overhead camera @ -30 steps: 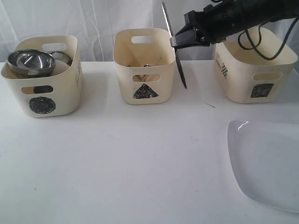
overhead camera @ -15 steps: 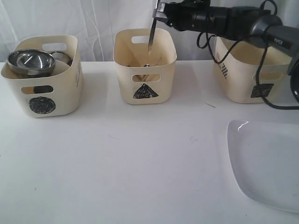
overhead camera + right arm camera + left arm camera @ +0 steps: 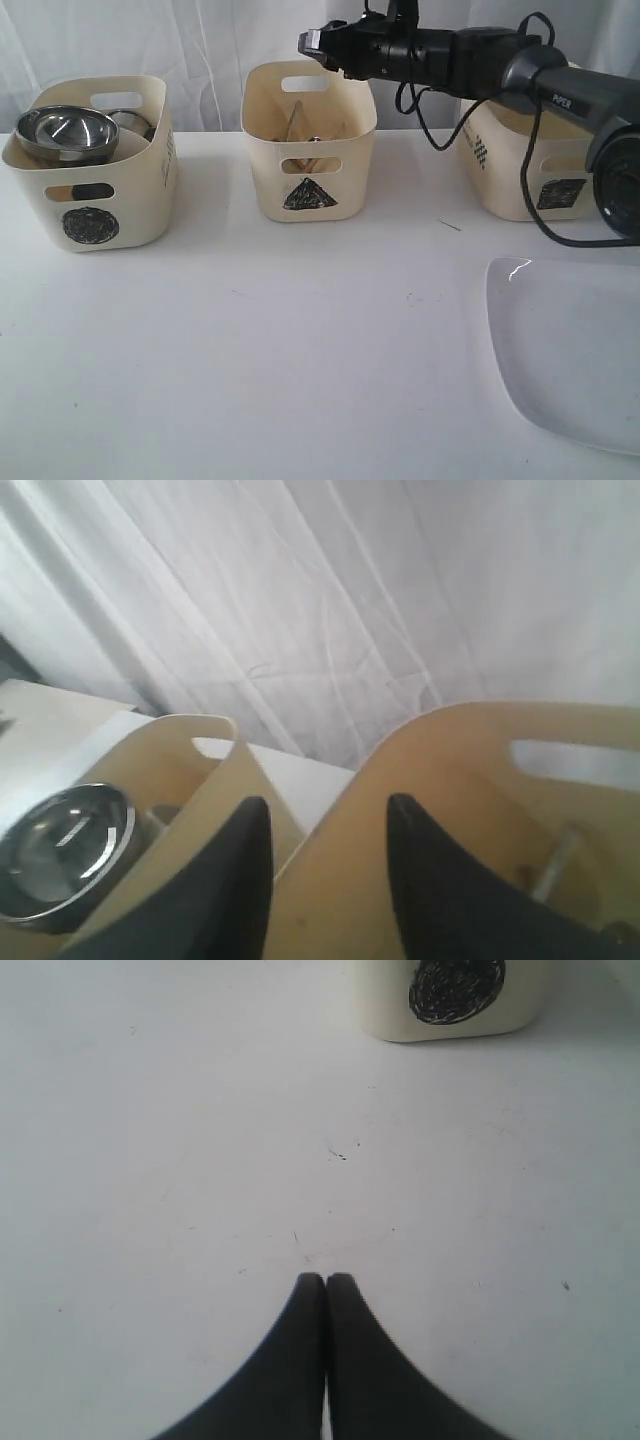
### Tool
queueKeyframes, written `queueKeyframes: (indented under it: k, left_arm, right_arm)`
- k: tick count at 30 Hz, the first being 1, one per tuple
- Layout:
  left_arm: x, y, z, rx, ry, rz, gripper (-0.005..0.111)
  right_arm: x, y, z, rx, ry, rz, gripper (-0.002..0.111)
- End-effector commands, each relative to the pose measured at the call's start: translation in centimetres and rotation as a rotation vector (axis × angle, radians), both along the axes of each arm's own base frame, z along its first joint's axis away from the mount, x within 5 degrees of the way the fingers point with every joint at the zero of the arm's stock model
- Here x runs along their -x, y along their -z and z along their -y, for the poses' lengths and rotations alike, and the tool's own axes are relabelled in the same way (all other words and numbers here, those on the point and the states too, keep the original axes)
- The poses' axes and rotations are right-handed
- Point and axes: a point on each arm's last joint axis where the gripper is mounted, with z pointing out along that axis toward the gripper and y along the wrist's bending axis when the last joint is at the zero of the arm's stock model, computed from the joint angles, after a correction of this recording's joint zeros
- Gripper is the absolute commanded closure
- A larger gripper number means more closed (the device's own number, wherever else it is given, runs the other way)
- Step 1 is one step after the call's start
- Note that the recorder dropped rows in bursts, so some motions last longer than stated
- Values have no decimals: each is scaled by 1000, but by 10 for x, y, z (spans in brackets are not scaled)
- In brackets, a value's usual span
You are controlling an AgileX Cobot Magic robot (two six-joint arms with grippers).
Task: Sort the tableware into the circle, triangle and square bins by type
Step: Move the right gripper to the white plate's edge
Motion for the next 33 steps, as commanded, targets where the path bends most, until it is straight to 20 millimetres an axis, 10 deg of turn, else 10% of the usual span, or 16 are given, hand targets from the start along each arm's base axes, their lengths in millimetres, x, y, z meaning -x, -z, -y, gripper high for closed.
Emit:
queueKeyframes:
  k: [1, 3, 13, 21, 27, 33]
  left_arm:
    - [0, 1, 0, 6, -1, 4, 107]
    - [0, 1, 0, 6, -1, 4, 107]
    - [0, 1, 0, 6, -1, 4, 107]
    - [0, 1, 0, 6, -1, 4, 107]
    - [0, 1, 0, 6, -1, 4, 107]
    - [0, 1, 0, 6, -1, 4, 107]
  right_arm:
    - [16, -36, 26, -69, -59, -123, 86]
    - [23, -49, 46, -12, -7, -207, 106]
    - [102, -145, 144, 252, 75, -265, 108]
    - [186, -155, 268, 230, 523, -471, 108]
    - [238, -119, 336, 89, 800, -649, 108]
    - [233, -26, 331, 67, 519, -879, 108]
